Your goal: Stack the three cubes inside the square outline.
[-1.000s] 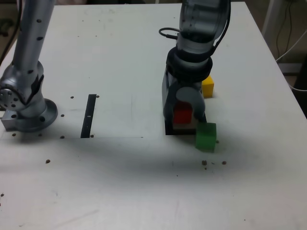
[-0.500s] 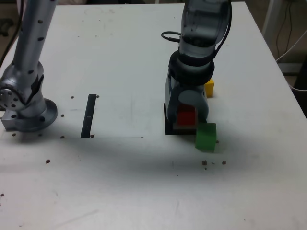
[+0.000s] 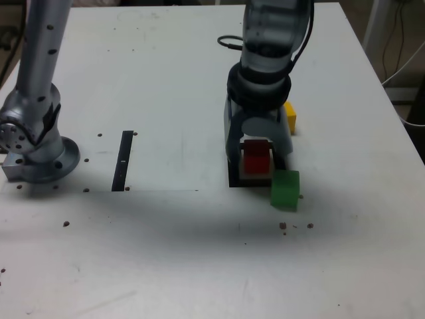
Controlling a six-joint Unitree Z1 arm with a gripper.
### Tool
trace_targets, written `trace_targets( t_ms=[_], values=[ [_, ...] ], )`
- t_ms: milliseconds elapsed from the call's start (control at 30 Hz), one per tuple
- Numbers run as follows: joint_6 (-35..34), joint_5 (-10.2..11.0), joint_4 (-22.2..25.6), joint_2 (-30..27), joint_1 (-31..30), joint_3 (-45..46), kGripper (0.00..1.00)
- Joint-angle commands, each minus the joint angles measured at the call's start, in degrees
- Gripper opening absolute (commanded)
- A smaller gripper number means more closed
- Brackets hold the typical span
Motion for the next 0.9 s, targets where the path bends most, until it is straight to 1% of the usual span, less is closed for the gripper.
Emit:
trace_targets(
  t_ms=[0,100,167,267,400,600,867],
  values=[
    [-0.01,0.51,1.33,-1.65,0.09,-1.21,0.99],
    [0.23,1.57,4.42,-3.16,0.31,-3.42,0.99],
    [1.69,2.22,7.02,-3.33,0.98,-5.98,0.99],
    [5.22,2.26,9.83,-2.38,2.67,-9.63,0.99],
    [9.77,1.99,12.38,-0.74,5.16,-13.67,0.99],
    [13.24,1.70,13.41,2.63,8.06,-17.82,0.99],
    [16.69,-0.35,13.00,9.15,13.16,-19.84,0.99]
  ],
)
